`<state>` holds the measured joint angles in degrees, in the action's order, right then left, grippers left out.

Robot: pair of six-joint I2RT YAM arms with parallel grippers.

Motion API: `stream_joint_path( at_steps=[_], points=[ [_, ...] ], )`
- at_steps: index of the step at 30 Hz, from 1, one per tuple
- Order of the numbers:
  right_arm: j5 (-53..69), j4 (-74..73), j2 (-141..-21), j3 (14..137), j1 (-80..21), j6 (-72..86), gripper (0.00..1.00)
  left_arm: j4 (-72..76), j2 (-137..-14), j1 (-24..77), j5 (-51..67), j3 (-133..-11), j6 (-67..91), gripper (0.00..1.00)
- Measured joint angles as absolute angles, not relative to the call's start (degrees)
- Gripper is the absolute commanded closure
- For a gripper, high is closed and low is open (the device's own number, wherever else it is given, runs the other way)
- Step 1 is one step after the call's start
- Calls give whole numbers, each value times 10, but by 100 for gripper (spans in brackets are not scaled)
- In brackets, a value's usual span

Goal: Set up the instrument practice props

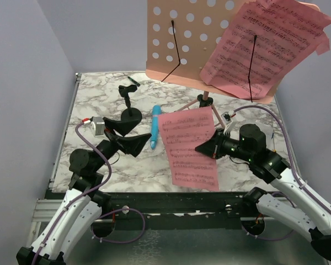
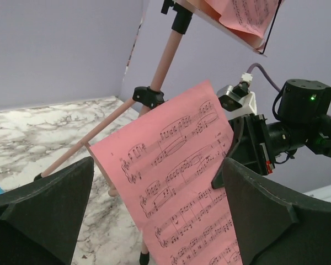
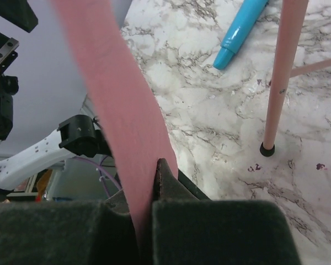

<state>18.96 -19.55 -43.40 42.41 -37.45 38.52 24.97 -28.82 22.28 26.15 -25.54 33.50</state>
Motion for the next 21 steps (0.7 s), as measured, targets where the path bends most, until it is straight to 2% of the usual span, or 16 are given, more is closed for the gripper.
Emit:
stream_joint_path(
  at_steps=[21],
  points=[
    [223,-151,-407,411,-375,332,99,247,-351,223,249,-244,338,2]
  ],
)
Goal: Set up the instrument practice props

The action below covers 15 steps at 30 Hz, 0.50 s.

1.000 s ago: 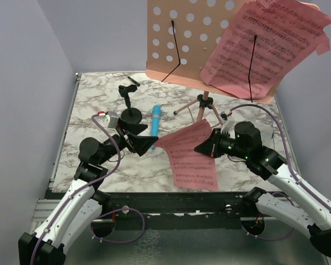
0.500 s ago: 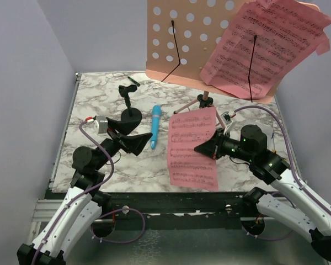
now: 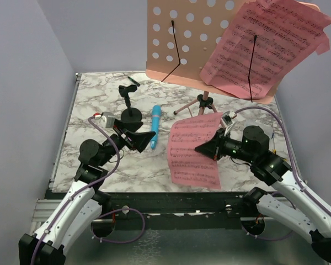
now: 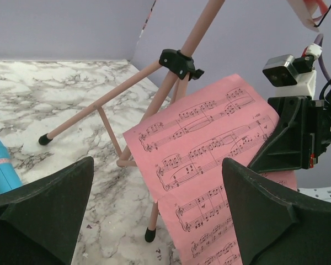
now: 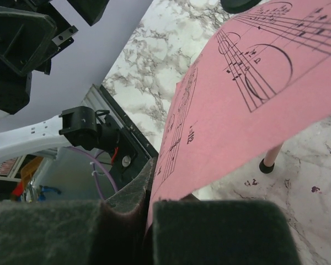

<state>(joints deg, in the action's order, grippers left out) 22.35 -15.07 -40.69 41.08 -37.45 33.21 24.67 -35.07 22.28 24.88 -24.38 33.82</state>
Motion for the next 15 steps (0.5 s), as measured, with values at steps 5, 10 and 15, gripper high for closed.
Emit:
stream_joint_path(
  at_steps=[5,10,15],
  points=[
    [223,-163,-418,411,-375,319,99,246,-381,223,248,-240,347,2],
    [224,-171,-421,414,-375,300,99,241,-406,223,247,-239,356,2],
    [250,-181,-428,439,-375,269,99,240,-415,223,246,-239,361,3]
  ],
)
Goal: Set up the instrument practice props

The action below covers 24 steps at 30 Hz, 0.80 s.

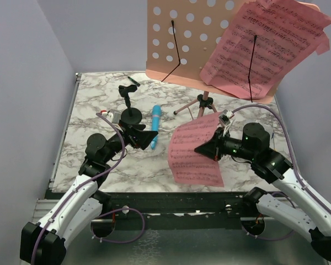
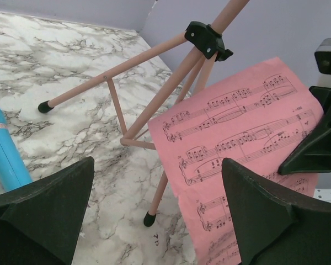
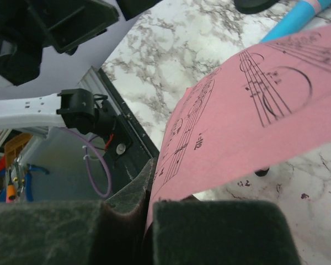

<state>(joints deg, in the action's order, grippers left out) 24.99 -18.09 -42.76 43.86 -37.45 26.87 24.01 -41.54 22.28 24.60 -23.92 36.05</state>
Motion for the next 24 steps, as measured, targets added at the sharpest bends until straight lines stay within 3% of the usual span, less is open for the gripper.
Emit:
stream_joint_path(
  at_steps=[24],
  points=[
    [402,-148,-404,557,-375,159,99,199,-353,223,261,-333,310,15]
  ],
)
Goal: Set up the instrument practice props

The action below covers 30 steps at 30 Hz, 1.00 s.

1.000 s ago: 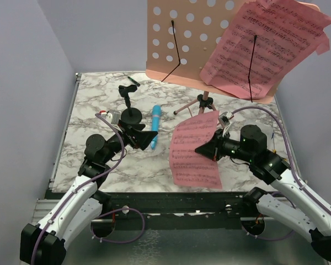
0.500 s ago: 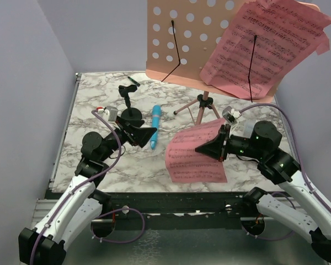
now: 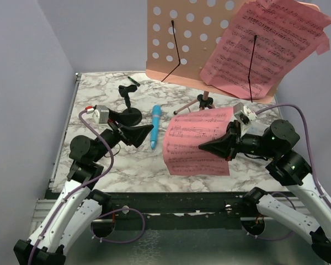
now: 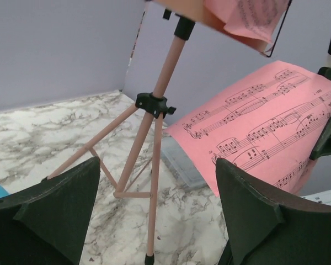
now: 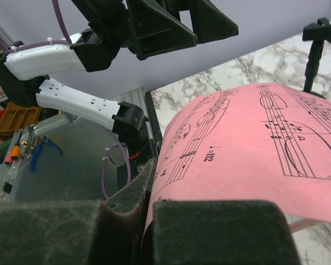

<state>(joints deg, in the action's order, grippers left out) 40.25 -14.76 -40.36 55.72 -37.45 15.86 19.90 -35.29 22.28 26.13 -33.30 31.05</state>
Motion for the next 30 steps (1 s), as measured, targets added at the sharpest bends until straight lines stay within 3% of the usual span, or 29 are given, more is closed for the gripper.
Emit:
stream_joint_path(
  at_steps=[12,17,24,30],
  points=[
    [444,-94,-401,611,-375,150,99,170,-377,223,293,-444,258,17],
    [444,-86,-411,647,-375,150,99,146,-405,223,291,-493,239,25],
    [446,-67,-425,682,-375,150,99,125,-454,223,287,-575,224,26],
    [474,-38,-429,703,-375,149,99,128,-506,223,298,-640,222,20]
  ],
)
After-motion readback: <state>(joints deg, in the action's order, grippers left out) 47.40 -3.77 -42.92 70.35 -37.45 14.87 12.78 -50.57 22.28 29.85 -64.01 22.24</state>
